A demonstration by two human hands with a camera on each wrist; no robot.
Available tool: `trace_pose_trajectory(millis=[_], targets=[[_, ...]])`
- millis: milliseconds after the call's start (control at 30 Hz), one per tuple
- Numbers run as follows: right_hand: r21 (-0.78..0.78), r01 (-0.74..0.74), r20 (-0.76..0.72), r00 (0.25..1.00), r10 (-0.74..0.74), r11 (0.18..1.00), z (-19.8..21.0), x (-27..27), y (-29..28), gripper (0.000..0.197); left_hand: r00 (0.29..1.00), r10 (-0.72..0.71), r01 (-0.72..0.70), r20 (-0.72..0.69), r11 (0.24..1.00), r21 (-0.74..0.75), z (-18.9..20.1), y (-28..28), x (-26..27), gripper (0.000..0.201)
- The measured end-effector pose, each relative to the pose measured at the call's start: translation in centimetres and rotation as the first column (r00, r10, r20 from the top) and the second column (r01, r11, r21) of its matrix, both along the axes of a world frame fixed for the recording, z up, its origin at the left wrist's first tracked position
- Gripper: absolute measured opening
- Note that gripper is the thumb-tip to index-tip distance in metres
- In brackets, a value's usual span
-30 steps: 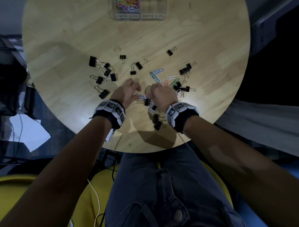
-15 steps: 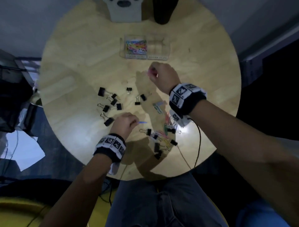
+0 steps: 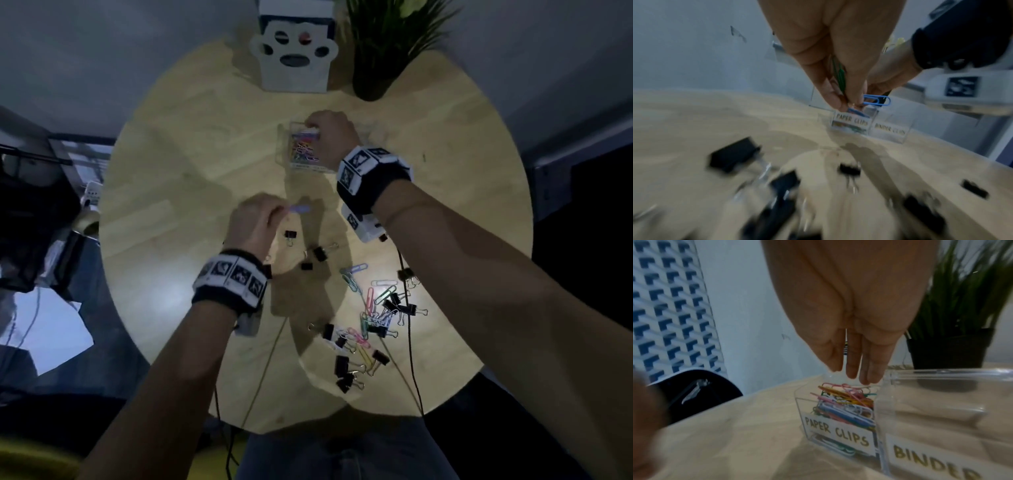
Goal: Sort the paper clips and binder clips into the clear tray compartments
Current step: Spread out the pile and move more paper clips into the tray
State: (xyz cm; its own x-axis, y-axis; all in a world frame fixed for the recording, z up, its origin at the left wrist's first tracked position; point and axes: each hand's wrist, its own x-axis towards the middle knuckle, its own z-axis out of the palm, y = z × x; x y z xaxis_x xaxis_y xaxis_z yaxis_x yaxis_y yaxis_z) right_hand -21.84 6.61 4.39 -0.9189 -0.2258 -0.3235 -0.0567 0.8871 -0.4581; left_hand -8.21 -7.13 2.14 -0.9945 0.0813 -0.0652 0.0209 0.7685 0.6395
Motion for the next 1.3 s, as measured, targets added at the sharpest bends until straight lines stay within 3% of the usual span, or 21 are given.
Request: trace_pose_trajectory(millis=[167,267,500,633,733,833,933,1067,1200,1300], targets=[[-0.267,0.287,-0.128,0.935,-0.33,0.92,0.6,4.7,4.6,0.03,0.997,0.006,-0.009,-0.078,0.999,-0.037,0.5,2.6,-6.8,0.019],[-0.354,0.418,-0.08,0.878,-0.472,0.837,-0.7,9.2,7.3,0.023,0.998,-0.03,0.025,-0.057,0.995,-0.097,-0.3,3.6,-9.7,0.023],[-0.265,0.564,0.025,0.815,-0.579,0.782,-3.1,17.7,12.5,0.017,0.977,-0.189,0.149,-0.099,0.937,-0.315,-2.1,3.3,-10.3,0.044],[-0.191,0.536,0.059,0.843,-0.535,0.822,-4.1,21.0,13.8,0.016,0.945,-0.21,0.147,-0.251,0.958,-0.246,-1.6,3.8,-6.2,0.034],[-0.122,0.5,0.069,0.866,-0.496,0.857,-4.5,23.2,13.7,0.018,0.924,-0.352,0.319,-0.15,0.925,-0.205,-2.6,5.8,-1.1,0.029],[-0.074,0.453,0.069,0.891,-0.449,0.888,-4.8,25.3,13.3,0.017,0.89,-0.455,0.453,0.037,0.872,-0.186,-4.3,7.7,3.1,0.026],[0.002,0.388,0.046,0.921,-0.387,0.922,-5.1,26.0,12.5,0.017,0.841,-0.507,0.537,0.189,0.826,-0.171,-5.2,8.8,5.0,0.043],[0.089,0.319,-0.036,0.948,-0.317,0.944,-5.9,26.1,11.4,0.025,0.835,-0.491,0.537,0.246,0.824,-0.179,-5.5,9.8,5.6,0.051],[0.189,0.271,-0.041,0.962,-0.268,0.944,-6.7,25.8,9.9,0.03,0.838,-0.464,0.522,0.286,0.834,-0.177,-5.6,10.5,5.5,0.032],[0.158,0.301,0.037,0.95,-0.31,0.94,-6.7,25.5,9.3,0.024,0.855,-0.42,0.487,0.305,0.851,-0.197,-5.5,10.8,5.8,0.02]])
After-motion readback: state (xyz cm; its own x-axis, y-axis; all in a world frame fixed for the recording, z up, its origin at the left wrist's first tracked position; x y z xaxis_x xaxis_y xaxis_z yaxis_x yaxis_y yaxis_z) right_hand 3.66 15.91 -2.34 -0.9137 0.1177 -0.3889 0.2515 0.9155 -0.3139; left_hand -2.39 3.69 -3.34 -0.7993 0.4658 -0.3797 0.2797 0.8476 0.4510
